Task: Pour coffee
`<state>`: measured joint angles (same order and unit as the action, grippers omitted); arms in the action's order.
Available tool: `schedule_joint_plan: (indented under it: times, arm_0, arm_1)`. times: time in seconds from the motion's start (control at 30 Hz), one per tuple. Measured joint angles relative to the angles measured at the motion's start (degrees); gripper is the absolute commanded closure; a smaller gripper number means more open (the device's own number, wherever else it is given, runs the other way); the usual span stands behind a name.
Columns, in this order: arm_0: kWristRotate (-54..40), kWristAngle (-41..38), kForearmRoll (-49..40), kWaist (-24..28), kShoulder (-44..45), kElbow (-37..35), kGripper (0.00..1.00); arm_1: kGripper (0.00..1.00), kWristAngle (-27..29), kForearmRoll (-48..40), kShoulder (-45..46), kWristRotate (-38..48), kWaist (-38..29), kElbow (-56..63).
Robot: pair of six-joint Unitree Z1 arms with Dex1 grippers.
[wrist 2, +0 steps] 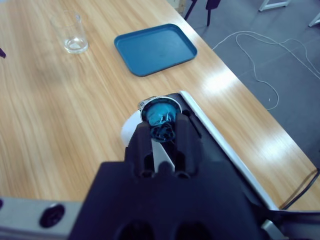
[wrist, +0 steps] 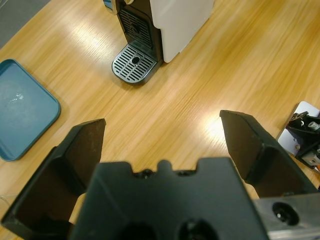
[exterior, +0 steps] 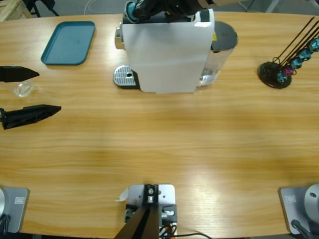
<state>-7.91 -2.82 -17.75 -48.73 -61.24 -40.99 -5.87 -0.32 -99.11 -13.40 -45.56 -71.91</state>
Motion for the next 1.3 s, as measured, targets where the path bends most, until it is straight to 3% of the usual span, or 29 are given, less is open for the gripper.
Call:
schedule_joint_plan:
  times: [0.57, 0.7, 0.77, 0.83, 0.93, 1.03, 1.1, 1.17, 1.23, 1.27, 1.3]
  arm_0:
    - [0.0, 0.0, 0.2, 0.0, 0.0, 0.2, 0.000]
    - [0.3, 0.0, 0.2, 0.0, 0.0, 0.2, 0.000]
    - [0.3, 0.0, 0.3, 0.0, 0.0, 0.2, 0.000]
    - [0.4, 0.0, 0.3, 0.0, 0.0, 0.2, 0.000]
    - [0.4, 0.0, 0.3, 0.0, 0.0, 0.2, 0.000]
    - [0.4, 0.0, 0.4, 0.0, 0.0, 0.2, 0.000]
    - [0.4, 0.0, 0.5, 0.0, -0.1, 0.2, 0.000]
    - [0.4, 0.0, 0.5, 0.0, -0.3, 0.2, 0.000]
    - [0.4, 0.0, 0.6, 0.0, -0.4, 0.2, 0.000]
    - [0.4, 0.0, 0.8, 0.0, -0.4, 0.2, 0.000]
    - [0.4, 0.0, 1.0, 0.0, -0.5, 0.2, 0.000]
  arm_1:
    - [1.000, 1.0, -0.8, -0.7, 0.8, 0.0, 0.4]
    - [0.439, 1.2, -1.2, -0.7, 1.1, 0.2, 1.0]
    - [0.206, 1.2, -1.3, -0.7, 1.4, 0.3, 1.1]
    - [0.116, 1.4, -1.3, -0.7, 1.7, 0.3, 1.2]
    - [0.064, 2.3, -1.3, -0.7, 2.0, 0.3, 1.4]
    - [0.067, 3.1, -1.3, -0.7, 2.0, 0.2, 1.4]
    - [0.159, 3.3, -1.3, -0.7, 2.0, 0.2, 1.4]
    - [0.393, 3.3, -1.3, -0.6, 2.0, 0.2, 1.4]
    - [0.866, 3.3, -1.2, -0.5, 2.0, 0.2, 1.4]
    - [1.000, 3.1, -1.1, -0.3, 2.0, 0.1, 1.2]
    - [1.000, 2.8, -0.9, 0.2, 2.0, -0.1, 1.1]
